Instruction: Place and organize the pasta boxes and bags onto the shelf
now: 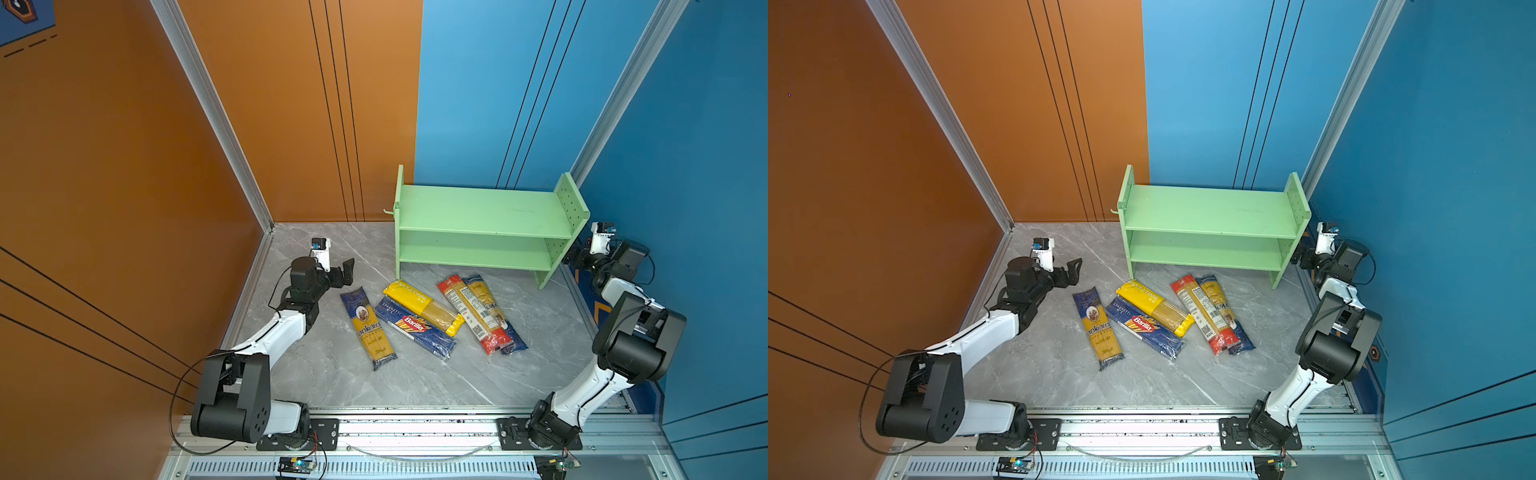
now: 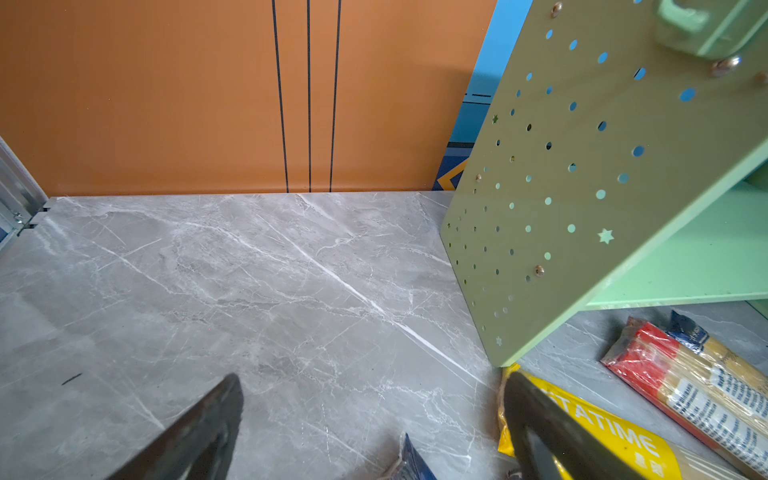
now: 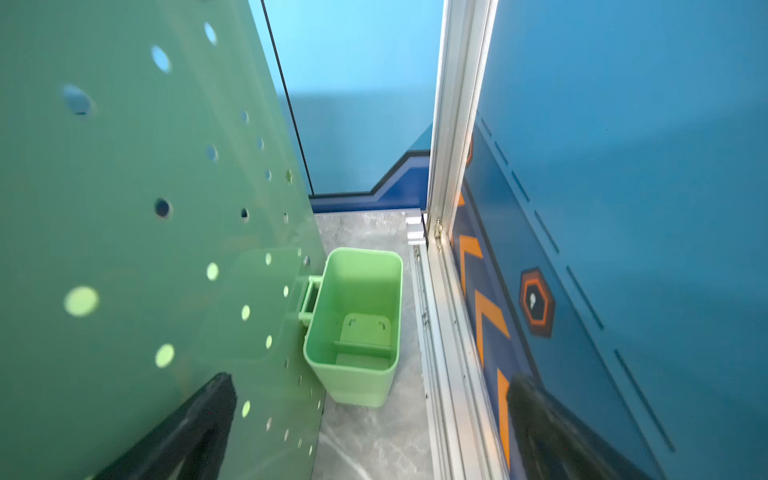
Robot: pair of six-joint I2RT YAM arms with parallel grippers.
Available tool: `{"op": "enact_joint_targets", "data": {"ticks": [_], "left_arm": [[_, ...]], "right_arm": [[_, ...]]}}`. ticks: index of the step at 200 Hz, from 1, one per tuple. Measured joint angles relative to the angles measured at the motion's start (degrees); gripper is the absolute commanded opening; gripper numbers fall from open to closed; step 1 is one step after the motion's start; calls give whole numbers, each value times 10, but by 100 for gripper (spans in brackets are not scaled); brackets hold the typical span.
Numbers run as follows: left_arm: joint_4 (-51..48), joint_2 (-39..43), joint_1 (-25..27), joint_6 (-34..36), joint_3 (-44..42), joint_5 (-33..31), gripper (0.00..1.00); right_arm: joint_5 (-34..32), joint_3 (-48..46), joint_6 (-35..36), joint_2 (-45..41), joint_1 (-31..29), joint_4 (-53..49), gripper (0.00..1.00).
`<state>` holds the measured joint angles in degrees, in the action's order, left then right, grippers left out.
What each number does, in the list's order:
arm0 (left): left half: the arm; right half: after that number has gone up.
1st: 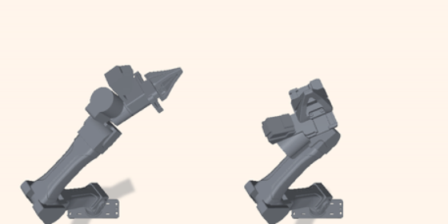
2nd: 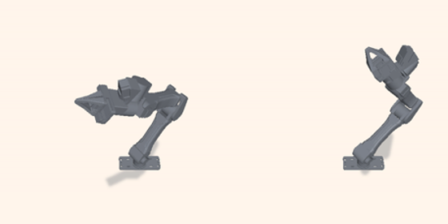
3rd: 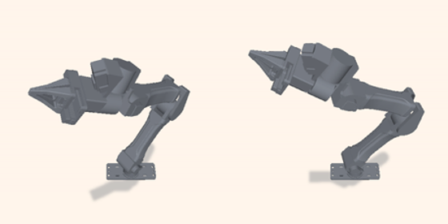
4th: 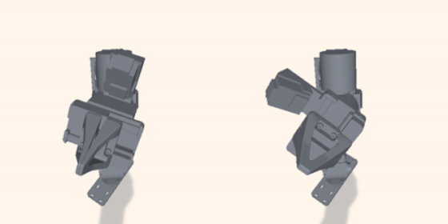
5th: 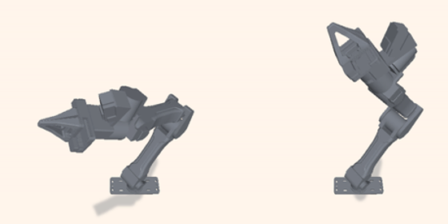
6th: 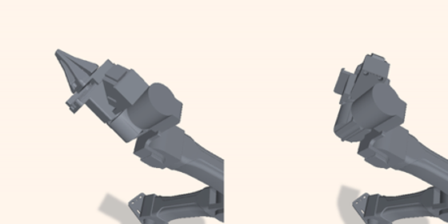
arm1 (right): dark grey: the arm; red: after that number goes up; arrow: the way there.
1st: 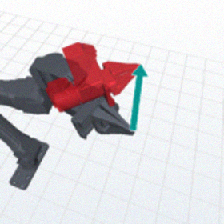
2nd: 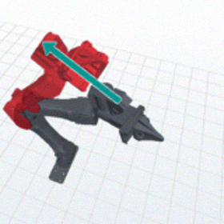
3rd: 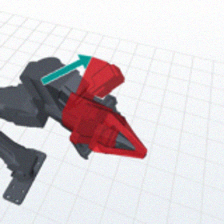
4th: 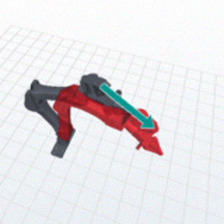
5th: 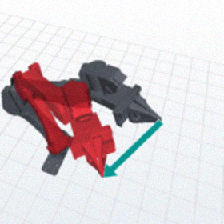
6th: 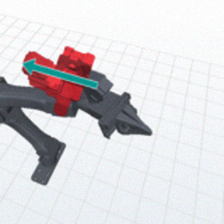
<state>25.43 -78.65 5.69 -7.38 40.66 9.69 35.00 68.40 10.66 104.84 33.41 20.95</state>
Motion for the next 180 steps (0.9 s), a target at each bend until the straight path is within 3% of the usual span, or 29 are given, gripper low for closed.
{"op": "enact_joint_targets", "data": {"ticks": [59, 180], "left_arm": [[-29, 12, 6, 0, 11, -9, 98], [-45, 14, 15, 4, 15, -21, 98]], "right_arm": [[28, 17, 1, 74, 0, 82, 100], [38, 19, 47, 78, -31, 133, 100]]}}
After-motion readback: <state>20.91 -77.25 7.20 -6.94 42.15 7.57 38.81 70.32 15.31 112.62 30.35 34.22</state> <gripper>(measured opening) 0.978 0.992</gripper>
